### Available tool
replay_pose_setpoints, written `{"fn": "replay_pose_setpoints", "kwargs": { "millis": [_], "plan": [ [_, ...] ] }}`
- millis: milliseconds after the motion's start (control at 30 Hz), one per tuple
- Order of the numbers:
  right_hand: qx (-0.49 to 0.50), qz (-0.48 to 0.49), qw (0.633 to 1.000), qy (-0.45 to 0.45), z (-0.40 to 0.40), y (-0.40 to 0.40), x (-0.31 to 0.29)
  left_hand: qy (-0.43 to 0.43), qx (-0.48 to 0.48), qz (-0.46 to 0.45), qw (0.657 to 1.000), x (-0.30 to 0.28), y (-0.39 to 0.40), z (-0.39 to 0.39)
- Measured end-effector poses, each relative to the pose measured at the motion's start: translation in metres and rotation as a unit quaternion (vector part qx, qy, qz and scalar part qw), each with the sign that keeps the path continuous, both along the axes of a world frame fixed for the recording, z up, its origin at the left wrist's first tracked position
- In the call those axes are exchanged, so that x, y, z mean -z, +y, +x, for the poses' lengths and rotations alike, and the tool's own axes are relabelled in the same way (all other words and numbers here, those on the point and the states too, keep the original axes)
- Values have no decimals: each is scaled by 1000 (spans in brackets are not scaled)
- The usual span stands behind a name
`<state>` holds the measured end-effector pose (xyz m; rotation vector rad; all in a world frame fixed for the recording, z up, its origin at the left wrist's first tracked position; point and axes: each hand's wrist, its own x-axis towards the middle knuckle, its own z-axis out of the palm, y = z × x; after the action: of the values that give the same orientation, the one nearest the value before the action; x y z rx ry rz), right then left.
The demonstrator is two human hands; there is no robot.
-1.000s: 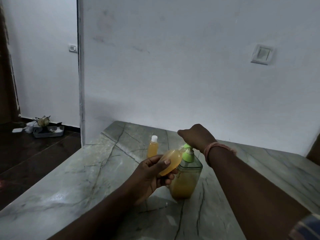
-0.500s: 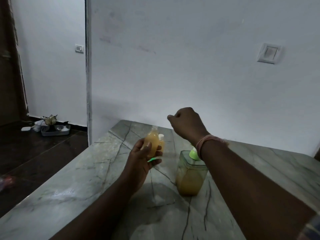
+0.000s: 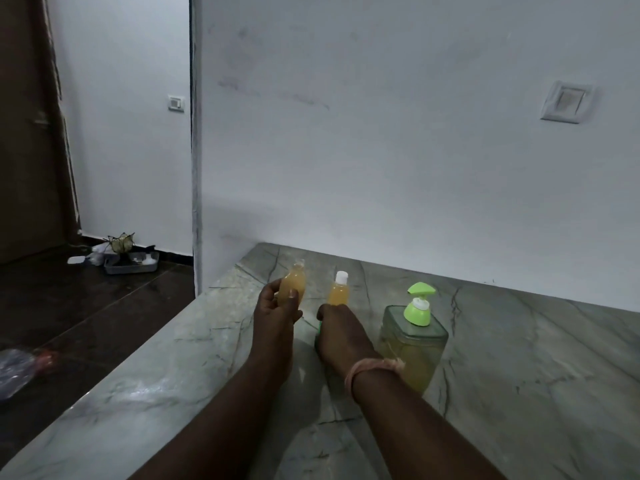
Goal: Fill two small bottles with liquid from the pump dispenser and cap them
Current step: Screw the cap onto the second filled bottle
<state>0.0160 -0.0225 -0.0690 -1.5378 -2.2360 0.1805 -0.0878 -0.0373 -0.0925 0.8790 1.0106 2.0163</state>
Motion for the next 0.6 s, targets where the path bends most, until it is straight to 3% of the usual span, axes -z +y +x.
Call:
{"fn": "replay_pose_setpoints", "kwargs": {
  "millis": [267,433,600],
  "plan": [
    [-2,45,994,101,-3,-1,15,-2,24,-11,1000,2,5,1],
    [22,113,963,245,-5,16,-33,-14,43,-10,999,1,10,0],
    [-61,39,961,265,-1,25,-82,-23,74,5,997,-1,12,4]
  ]
}}
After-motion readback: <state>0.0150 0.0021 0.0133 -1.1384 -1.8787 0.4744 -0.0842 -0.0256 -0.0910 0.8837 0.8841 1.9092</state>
